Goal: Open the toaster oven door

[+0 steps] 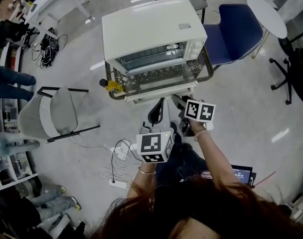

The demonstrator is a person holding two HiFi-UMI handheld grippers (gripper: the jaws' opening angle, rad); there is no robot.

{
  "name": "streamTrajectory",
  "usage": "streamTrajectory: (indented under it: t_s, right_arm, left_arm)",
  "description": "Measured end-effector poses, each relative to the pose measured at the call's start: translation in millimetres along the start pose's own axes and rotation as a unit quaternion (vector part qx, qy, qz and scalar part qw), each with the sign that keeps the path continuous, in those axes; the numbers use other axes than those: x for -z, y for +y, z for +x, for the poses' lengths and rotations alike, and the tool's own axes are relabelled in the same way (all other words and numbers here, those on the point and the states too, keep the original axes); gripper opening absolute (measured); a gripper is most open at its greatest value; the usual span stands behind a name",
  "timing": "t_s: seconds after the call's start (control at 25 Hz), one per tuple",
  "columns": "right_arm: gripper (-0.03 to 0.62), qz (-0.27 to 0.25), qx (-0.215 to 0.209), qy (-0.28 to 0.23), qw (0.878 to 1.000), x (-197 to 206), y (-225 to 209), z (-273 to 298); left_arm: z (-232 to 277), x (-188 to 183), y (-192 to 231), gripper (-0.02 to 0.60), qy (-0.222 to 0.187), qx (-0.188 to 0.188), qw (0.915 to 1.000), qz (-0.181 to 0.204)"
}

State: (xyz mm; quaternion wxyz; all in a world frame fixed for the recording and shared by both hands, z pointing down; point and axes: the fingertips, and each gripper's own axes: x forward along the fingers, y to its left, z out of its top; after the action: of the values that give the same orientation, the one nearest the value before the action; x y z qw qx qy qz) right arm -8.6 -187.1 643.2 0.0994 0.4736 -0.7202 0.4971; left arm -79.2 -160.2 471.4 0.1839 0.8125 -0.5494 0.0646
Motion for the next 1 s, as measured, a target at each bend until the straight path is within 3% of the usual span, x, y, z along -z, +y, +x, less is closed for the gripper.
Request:
streamTrajectory:
  t_s: [1.0]
  right_arm:
    - [0.204,0.004,0.016,0.032,0.999,38,-30,15]
  left_arm:
    - [0,51,17,0.015,0.013,-0.012,0.9998,-0.004]
